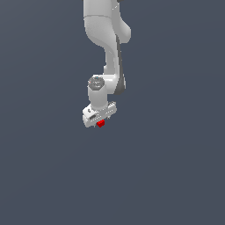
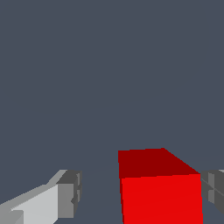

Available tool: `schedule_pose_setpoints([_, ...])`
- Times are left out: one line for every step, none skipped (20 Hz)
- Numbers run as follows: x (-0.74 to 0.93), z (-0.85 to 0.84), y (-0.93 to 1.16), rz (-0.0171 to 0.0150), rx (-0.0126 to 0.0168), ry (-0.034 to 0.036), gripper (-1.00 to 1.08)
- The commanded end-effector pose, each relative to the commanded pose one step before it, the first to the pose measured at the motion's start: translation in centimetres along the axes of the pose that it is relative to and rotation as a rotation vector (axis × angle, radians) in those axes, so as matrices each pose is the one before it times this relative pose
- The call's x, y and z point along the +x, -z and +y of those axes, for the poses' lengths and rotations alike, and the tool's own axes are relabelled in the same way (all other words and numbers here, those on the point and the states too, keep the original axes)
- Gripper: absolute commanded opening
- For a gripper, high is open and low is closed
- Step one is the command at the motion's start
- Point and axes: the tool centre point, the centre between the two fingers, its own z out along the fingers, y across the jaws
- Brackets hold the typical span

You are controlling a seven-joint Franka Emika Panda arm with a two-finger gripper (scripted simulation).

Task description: Pick up the red cube and move it to a goal position.

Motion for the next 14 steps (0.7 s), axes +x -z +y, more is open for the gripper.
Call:
schedule_pose_setpoints([-0.300,0.236,-0.451,0.00264,-0.00162,0.02828,1.00])
schedule_pose_setpoints([-0.091,0.077,-0.135,0.00054,-0.00038,0.00769,1.00])
schedule_pose_setpoints([-0.077,0.069,-0.115,0.00043,-0.00033,0.00645,1.00])
schedule_pose_setpoints([-0.060,0.059,-0.094,0.00033,-0.00029,0.00529,1.00])
schedule_pose_setpoints([-0.048,0.051,-0.073,0.00023,-0.00023,0.00401,1.00])
schedule_pose_setpoints([-0.030,0.036,-0.052,0.00016,-0.00018,0.00292,1.00])
schedule_pose_setpoints([-0.019,0.024,-0.031,0.00008,-0.00011,0.00169,1.00])
schedule_pose_setpoints([-0.001,0.002,-0.009,0.00003,-0.00005,0.00069,1.00])
schedule_pose_setpoints([0.000,0.000,0.000,0.00000,0.00000,0.00000,-1.00])
schedule_pose_setpoints([0.000,0.000,0.000,0.00000,0.00000,0.00000,-1.00])
schedule_pose_setpoints([0.000,0.000,0.000,0.00000,0.00000,0.00000,-1.00])
schedule_pose_setpoints([0.000,0.000,0.000,0.00000,0.00000,0.00000,-1.00])
schedule_pose_setpoints([0.000,0.000,0.000,0.00000,0.00000,0.00000,-1.00])
schedule_pose_setpoints([0.000,0.000,0.000,0.00000,0.00000,0.00000,-1.00])
